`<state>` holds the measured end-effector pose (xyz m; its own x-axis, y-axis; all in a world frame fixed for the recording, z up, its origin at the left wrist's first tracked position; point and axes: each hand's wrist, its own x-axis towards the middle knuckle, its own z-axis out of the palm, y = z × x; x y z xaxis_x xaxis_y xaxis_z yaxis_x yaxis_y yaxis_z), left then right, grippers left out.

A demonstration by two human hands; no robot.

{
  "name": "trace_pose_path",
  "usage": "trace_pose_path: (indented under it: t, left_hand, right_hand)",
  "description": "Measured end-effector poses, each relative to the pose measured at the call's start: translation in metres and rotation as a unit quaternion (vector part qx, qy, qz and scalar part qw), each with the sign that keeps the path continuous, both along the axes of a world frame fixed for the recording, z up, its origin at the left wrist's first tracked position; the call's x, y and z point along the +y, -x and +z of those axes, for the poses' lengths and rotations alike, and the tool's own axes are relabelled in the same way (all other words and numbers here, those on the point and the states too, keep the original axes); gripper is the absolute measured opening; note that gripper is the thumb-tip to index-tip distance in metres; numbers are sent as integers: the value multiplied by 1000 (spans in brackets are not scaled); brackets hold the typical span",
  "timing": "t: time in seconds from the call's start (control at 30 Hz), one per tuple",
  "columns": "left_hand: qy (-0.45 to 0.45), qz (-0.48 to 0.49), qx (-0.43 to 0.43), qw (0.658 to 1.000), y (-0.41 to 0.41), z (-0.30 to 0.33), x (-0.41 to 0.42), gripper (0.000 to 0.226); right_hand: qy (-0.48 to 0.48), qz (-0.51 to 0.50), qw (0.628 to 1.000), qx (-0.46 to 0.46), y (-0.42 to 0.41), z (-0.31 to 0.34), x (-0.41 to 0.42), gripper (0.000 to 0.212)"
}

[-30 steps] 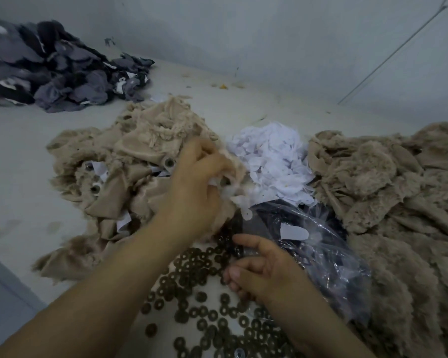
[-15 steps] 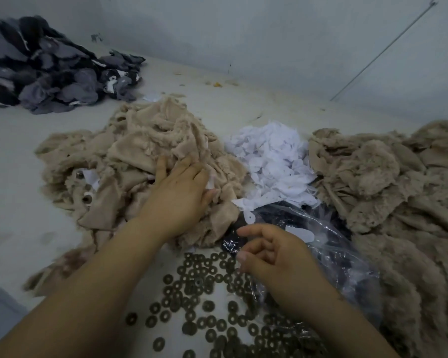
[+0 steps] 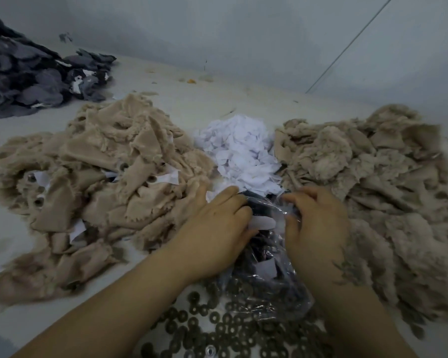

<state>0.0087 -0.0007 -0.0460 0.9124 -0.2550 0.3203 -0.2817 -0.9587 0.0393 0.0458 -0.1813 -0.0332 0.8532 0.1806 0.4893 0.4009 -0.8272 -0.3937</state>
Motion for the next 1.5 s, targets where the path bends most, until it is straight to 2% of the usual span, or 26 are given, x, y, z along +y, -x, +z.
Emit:
trace_pose_path:
  t: [0.17, 0.3, 0.43, 0.57, 0.63, 0.7, 0.8, 0.9, 1.03, 1.17, 1.23, 1.33, 1.4, 1.43, 1.5]
  left_hand:
    - [21, -42, 1, 999, 0, -10, -17, 29]
    - [17, -40, 4, 999, 0, -15, -25, 30]
    - [16, -42, -1, 999, 0, -17, -28, 31]
    - [19, -43, 4, 999, 0, -18, -29, 36]
    - [34, -47, -1, 998, 0, -16, -30, 36]
    - [75, -44, -5, 996, 0, -13, -31, 34]
    - [158, -23, -15, 987, 1, -8, -31, 40]
    - [267, -4, -33, 963, 5, -6, -31, 29]
    - [416, 45, -54, 907, 5, -2, -26, 16]
    - [380, 7, -88, 921, 6, -2, -18, 24]
    - [358, -3, -133, 924, 9, 1, -15, 28]
    - [293, -83, -170, 937, 16, 3, -12, 24]
    - [255, -130, -146, 947, 23, 3, -15, 23]
    - [247, -145, -133, 949, 26, 3, -17, 23]
    - [253, -165, -118, 946, 31, 1, -17, 25]
  right_hand:
    - [73, -134, 984, 95, -17, -1, -27, 51]
    - [86, -147, 969, 179, -30, -8, -33, 58]
    - [72, -100, 978, 166, -37, -13, -30, 59]
    - [41, -44, 990, 128, -33, -7, -27, 23]
    - [23, 2, 996, 87, -23, 0, -20, 14]
    - [-16, 68, 996, 46, -7, 8, -7, 19]
    - [-75, 157, 983, 52, 15, 13, 12, 30]
    - [-121, 171, 977, 49, 19, 13, 14, 30]
    - [-178, 199, 960, 86, 22, 11, 16, 28]
    - [-218, 166, 957, 92, 25, 3, 20, 17]
    - [-235, 120, 956, 128, 22, 1, 19, 27]
    - [-299, 101, 919, 236, 19, 0, 20, 59]
    - [-345, 119, 884, 292, 18, -1, 20, 68]
    - [-379, 134, 860, 313, 18, -1, 20, 61]
    - [-438, 151, 818, 341, 19, -1, 19, 31]
